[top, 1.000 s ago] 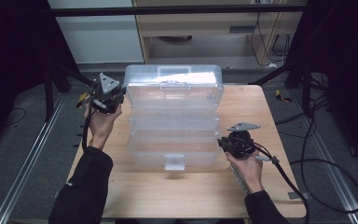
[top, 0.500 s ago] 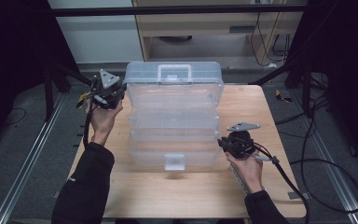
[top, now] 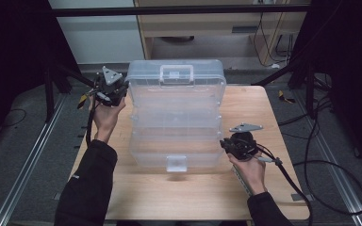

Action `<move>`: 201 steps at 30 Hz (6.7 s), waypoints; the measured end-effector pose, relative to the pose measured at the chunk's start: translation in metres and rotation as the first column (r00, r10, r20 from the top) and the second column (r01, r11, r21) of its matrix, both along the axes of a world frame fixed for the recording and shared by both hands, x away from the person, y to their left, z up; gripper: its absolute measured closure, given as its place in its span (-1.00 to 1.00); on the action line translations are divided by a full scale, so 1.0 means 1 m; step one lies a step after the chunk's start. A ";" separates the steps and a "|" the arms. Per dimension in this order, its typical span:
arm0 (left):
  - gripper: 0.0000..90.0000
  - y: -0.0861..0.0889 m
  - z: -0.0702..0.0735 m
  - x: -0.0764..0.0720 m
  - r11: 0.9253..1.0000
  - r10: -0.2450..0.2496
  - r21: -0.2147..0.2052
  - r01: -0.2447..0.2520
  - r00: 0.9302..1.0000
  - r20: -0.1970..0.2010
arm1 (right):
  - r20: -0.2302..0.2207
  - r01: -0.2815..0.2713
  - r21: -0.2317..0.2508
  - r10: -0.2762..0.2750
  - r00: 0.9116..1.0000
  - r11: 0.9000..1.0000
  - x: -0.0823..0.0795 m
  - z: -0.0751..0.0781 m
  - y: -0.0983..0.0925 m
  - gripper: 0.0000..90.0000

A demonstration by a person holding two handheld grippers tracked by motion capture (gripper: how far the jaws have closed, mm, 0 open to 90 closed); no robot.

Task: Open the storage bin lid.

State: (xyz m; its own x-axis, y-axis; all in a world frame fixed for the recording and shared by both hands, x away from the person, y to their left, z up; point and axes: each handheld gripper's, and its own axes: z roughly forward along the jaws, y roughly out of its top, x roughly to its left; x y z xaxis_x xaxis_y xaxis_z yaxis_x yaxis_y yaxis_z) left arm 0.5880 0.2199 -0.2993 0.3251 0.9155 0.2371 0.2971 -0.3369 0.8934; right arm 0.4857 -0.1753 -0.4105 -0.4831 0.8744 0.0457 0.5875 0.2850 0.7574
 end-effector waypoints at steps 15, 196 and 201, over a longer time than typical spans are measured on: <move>0.86 -0.002 0.002 0.017 1.000 0.011 0.006 -0.011 1.000 -0.007 | -0.001 0.000 0.001 0.000 1.000 1.000 0.000 0.000 0.000 0.72; 0.60 0.013 -0.117 -0.101 0.996 -0.089 -0.047 0.078 0.940 -0.330 | 0.013 0.011 -0.006 -0.011 1.000 1.000 -0.007 -0.001 0.005 0.73; 0.60 0.014 -0.118 -0.108 0.995 -0.092 -0.066 0.074 0.942 -0.323 | 0.006 0.006 -0.010 -0.006 1.000 1.000 -0.011 0.000 0.006 0.73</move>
